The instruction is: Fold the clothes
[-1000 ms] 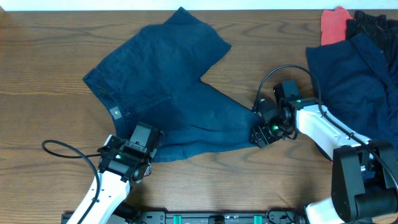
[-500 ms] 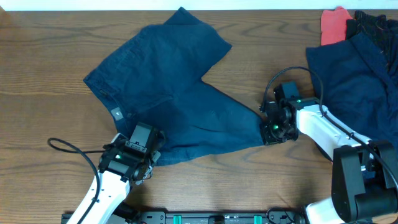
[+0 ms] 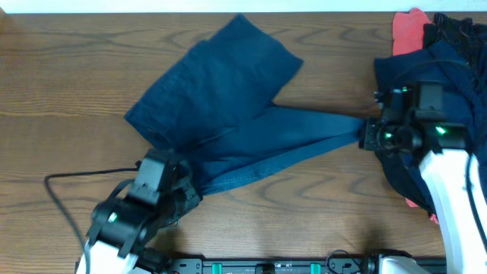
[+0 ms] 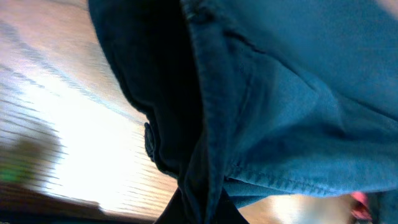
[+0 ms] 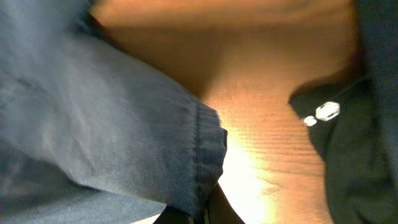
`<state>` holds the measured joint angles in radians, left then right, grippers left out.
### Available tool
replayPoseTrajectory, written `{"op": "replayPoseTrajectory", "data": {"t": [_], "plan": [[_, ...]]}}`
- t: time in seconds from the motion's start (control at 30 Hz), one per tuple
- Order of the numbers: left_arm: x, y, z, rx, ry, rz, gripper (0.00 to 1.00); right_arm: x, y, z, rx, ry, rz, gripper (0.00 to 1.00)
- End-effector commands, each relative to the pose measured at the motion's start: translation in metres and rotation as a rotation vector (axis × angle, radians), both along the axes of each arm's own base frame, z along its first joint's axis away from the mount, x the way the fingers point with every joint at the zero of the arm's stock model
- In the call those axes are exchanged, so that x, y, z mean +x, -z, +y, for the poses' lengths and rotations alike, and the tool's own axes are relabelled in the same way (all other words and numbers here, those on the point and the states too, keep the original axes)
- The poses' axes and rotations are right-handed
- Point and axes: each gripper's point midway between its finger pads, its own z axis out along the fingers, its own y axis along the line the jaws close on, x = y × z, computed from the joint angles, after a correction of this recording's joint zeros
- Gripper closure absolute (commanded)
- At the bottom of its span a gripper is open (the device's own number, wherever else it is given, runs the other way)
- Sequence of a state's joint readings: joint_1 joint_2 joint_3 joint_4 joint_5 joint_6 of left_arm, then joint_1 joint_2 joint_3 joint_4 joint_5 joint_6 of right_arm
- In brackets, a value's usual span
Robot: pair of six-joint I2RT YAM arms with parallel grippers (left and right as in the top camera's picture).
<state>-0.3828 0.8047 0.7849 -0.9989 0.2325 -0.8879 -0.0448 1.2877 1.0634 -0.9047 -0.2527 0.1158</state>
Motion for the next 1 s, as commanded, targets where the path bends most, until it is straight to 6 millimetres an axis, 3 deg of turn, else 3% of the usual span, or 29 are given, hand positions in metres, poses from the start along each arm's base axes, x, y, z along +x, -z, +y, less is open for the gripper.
{"op": "replayPoseTrajectory", "data": {"t": [0.0, 0.17, 0.43, 0.53, 0.67, 0.97], "plan": [[-0.012, -0.023, -0.011, -0.084, 0.079, -0.079, 0.94, 0.004, -0.036, -0.013, -0.038, 0.04, -0.112, 0.99], [-0.02, -0.046, -0.009, -0.13, 0.066, -0.209, 0.94, 0.016, -0.077, -0.01, -0.046, 0.012, -0.255, 0.99], [0.011, -0.053, 0.069, 0.079, -0.437, -0.346, 0.95, 0.073, -0.128, 0.036, -0.042, -0.191, -0.584, 0.99], [0.018, -0.054, 0.088, 0.121, -0.599, -0.36, 0.94, 0.1, -0.139, 0.06, -0.029, -0.243, -0.69, 0.99], [0.032, -0.051, 0.102, 0.204, -0.701, -0.377, 0.94, 0.134, -0.128, 0.085, -0.016, -0.285, -0.746, 0.99], [0.086, -0.028, 0.106, 0.423, -0.763, -0.389, 0.93, 0.195, -0.04, 0.112, -0.013, -0.313, -0.703, 0.99]]}}
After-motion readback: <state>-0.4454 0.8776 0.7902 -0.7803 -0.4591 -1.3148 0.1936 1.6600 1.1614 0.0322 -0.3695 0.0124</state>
